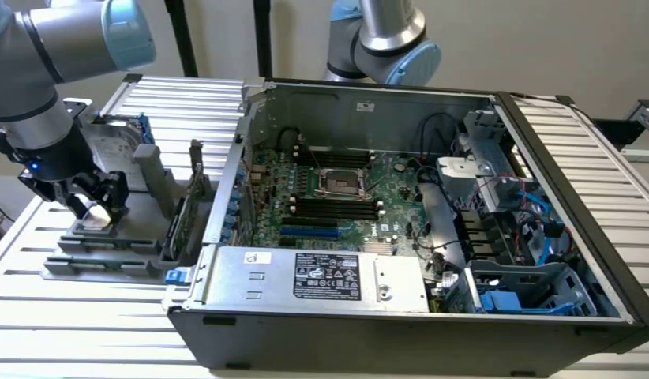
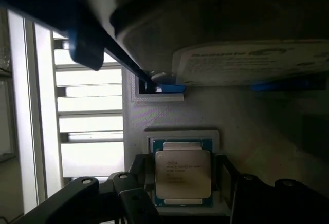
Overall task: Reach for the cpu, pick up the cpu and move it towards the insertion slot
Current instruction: 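Pick up the cpu and move it towards the insertion slot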
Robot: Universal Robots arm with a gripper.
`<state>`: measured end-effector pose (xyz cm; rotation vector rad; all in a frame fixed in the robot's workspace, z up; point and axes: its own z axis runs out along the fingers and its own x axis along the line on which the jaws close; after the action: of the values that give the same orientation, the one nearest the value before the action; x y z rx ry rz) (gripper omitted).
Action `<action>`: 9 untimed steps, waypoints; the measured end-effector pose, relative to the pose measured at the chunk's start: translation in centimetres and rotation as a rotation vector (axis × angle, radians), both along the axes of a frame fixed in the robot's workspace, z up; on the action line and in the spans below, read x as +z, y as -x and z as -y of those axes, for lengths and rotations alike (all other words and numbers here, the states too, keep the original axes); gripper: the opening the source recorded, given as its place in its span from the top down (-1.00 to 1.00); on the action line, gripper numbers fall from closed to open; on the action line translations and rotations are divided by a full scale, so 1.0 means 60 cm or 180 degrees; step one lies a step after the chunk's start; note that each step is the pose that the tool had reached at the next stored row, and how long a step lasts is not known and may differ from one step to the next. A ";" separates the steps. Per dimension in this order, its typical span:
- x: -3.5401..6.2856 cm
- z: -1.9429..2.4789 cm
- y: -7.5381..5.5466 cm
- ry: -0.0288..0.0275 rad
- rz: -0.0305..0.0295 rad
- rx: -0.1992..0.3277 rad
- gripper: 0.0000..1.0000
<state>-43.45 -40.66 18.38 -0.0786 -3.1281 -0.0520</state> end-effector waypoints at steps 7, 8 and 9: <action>0.000 0.0000 0.000 0.0000 -0.0009 0.0002 -0.20; 0.000 0.0000 0.000 0.0001 -0.0009 0.0002 -0.20; 0.000 0.0000 0.000 0.0000 -0.0010 0.0002 -0.20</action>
<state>-43.45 -40.66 18.35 -0.0778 -3.1250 -0.0516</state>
